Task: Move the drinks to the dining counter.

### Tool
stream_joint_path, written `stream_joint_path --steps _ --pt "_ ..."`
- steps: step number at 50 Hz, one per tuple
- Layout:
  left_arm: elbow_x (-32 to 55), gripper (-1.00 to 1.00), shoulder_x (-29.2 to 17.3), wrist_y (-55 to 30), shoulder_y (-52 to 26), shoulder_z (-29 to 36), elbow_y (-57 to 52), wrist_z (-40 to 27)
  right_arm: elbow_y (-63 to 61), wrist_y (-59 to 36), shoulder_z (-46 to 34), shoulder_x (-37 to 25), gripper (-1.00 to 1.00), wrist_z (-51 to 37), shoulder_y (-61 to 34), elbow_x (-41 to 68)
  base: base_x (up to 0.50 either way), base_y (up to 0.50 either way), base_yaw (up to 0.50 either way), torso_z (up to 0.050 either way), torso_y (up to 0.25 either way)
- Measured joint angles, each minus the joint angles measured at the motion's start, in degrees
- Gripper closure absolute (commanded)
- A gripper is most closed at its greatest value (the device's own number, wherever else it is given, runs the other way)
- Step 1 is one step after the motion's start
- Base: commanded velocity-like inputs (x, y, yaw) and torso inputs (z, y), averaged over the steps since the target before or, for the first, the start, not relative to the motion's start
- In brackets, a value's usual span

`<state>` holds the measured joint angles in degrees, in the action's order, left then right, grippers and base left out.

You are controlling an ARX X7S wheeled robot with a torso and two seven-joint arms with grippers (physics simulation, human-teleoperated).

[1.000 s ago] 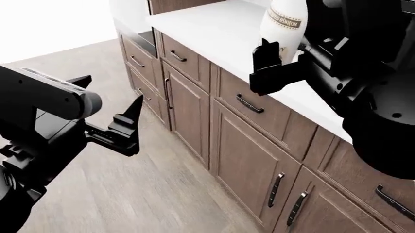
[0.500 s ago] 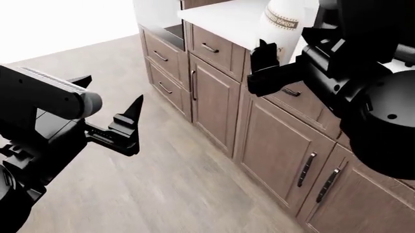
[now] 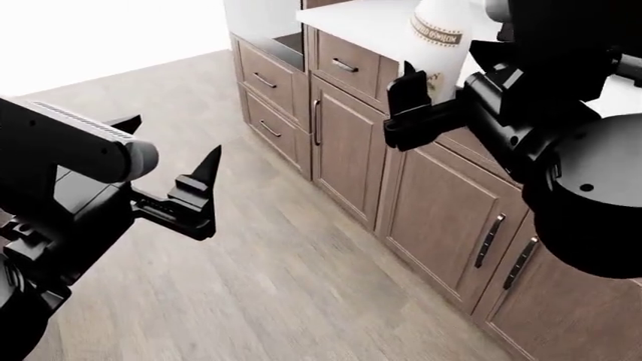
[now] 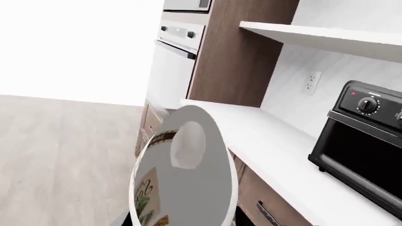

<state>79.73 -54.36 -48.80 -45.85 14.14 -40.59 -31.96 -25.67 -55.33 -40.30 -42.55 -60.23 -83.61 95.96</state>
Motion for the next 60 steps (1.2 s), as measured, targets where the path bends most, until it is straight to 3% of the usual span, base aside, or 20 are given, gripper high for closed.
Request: stream_joint_path --steps 60 --pt "-0.16 -1.0 0.55 -0.74 -1.61 1.62 0.71 0.17 -2.1 -1.56 -2.32 -1.05 1.0 1.16 -0.2 -4.98 0.0 0.0 0.47 0.0 0.0"
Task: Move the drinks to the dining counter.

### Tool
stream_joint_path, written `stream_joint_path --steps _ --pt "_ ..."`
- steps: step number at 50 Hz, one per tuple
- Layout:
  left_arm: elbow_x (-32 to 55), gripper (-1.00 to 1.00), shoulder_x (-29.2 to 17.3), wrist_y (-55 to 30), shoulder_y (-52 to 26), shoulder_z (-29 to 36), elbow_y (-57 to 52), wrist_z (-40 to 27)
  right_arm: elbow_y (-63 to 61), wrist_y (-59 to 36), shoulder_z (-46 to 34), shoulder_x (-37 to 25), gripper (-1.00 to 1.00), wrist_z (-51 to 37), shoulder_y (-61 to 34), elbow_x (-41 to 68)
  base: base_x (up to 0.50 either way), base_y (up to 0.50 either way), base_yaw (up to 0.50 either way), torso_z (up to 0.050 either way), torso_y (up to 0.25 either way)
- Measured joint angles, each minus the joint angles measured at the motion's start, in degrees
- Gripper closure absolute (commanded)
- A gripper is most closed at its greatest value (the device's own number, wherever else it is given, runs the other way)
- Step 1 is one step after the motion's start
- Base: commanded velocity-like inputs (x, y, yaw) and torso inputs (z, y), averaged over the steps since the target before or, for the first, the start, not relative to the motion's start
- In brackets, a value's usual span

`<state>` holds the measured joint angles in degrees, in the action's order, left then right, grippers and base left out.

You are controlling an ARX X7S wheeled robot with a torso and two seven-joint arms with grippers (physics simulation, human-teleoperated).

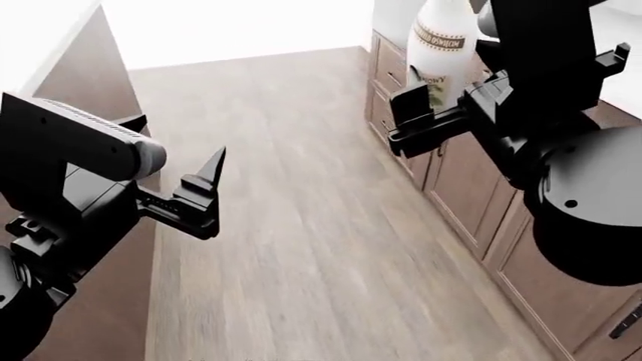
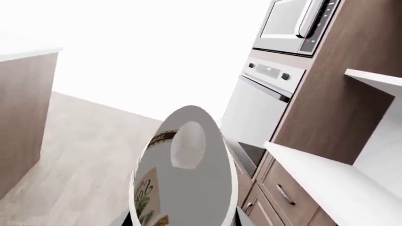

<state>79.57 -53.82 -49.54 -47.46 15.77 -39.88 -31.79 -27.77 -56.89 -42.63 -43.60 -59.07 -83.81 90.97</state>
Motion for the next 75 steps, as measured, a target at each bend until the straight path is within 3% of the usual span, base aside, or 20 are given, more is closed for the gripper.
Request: stream_joint_path --steps 42,75 --pt "-0.24 -1.0 -0.02 0.06 -0.34 0.57 0.33 0.16 -0.05 -0.26 -1.35 0.22 1.0 1.31 0.26 -1.26 0.0 0.0 0.5 0.0 0.0" --pt "-0.29 -1.0 -0.3 0.52 0.15 0.63 0.07 0.07 0.0 0.13 -1.28 -0.3 1.0 0.05 0.02 -1.94 -0.4 0.01 0.0 0.0 0.001"
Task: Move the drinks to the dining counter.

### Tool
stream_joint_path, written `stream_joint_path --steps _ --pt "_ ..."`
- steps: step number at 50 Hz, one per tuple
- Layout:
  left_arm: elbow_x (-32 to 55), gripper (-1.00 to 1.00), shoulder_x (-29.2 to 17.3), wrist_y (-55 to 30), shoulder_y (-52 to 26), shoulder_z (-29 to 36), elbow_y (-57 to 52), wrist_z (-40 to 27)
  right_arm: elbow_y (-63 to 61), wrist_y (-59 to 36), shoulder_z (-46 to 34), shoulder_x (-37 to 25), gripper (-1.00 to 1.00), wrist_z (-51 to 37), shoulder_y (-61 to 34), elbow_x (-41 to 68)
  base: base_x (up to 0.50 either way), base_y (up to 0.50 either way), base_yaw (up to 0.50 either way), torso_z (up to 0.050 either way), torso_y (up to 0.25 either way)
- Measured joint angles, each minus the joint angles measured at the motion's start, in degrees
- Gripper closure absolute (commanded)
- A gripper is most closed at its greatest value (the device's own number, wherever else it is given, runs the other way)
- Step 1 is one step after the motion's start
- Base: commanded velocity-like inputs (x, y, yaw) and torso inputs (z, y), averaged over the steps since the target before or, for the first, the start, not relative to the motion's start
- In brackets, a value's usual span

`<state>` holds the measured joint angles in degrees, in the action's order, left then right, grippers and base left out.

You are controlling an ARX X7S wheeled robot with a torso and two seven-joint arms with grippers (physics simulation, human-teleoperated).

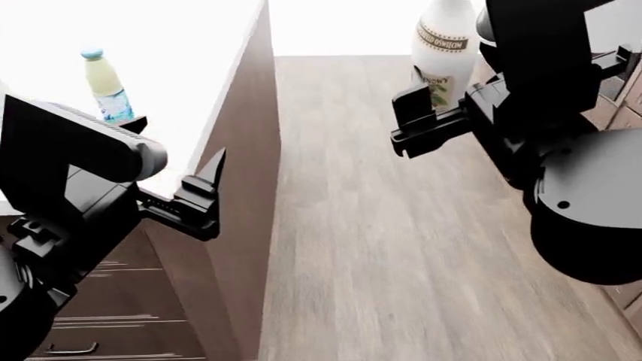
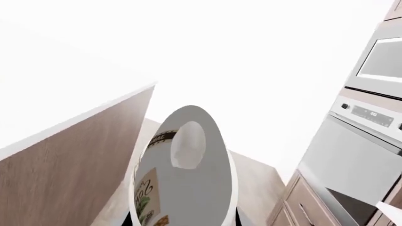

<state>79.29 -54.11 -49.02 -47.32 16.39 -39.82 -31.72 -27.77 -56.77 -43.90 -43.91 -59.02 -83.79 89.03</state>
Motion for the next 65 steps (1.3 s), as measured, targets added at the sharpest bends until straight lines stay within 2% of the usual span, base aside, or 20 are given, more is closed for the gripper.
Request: stream_joint_path --steps 65 --pt "0.6 -1.0 -0.39 -0.07 -0.9 0.42 -0.15 -0.25 1.26 -0.18 -0.8 0.03 1.0 -1.57 -0.12 1.44 -0.5 0.01 0.0 0.0 0.0"
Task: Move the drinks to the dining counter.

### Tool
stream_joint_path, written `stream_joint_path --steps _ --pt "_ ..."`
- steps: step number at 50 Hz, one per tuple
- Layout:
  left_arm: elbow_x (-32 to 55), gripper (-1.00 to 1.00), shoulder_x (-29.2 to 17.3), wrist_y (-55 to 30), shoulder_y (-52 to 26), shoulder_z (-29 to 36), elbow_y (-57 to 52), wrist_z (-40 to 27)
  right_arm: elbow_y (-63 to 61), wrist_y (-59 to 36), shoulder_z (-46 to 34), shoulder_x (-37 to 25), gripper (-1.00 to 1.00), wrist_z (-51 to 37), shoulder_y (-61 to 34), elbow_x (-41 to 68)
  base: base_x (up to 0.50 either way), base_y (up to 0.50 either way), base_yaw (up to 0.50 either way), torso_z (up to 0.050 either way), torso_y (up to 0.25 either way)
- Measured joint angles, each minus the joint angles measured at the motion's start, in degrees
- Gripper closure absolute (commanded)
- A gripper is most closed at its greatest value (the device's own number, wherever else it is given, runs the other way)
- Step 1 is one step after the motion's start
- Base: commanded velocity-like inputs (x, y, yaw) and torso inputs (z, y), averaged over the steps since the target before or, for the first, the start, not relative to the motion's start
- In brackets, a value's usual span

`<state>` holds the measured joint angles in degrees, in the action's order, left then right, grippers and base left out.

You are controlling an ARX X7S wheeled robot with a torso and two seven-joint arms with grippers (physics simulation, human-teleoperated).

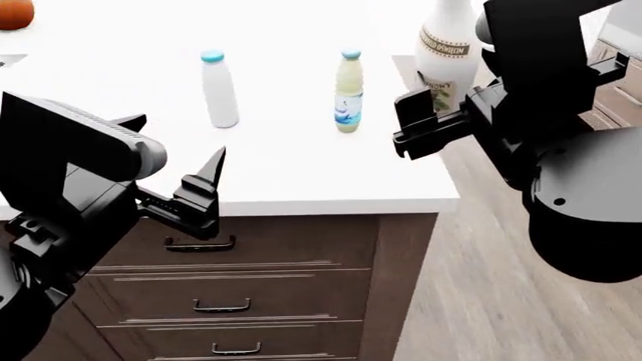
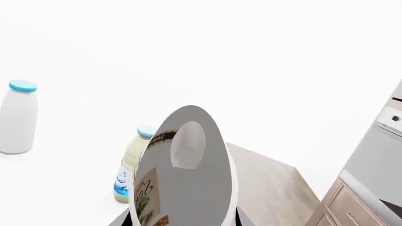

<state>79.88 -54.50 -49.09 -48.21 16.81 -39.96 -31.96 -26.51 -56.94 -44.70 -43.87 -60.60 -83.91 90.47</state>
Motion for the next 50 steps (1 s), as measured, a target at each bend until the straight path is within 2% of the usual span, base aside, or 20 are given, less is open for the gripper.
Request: stream_joint_path --steps 50 --pt "0.36 -1.0 -0.44 0.21 -0.18 0.12 -0.24 -0.24 -0.31 0.26 -0.49 -0.11 1.0 -0.13 0.09 0.36 -0.5 0.01 0.0 0.0 0.001"
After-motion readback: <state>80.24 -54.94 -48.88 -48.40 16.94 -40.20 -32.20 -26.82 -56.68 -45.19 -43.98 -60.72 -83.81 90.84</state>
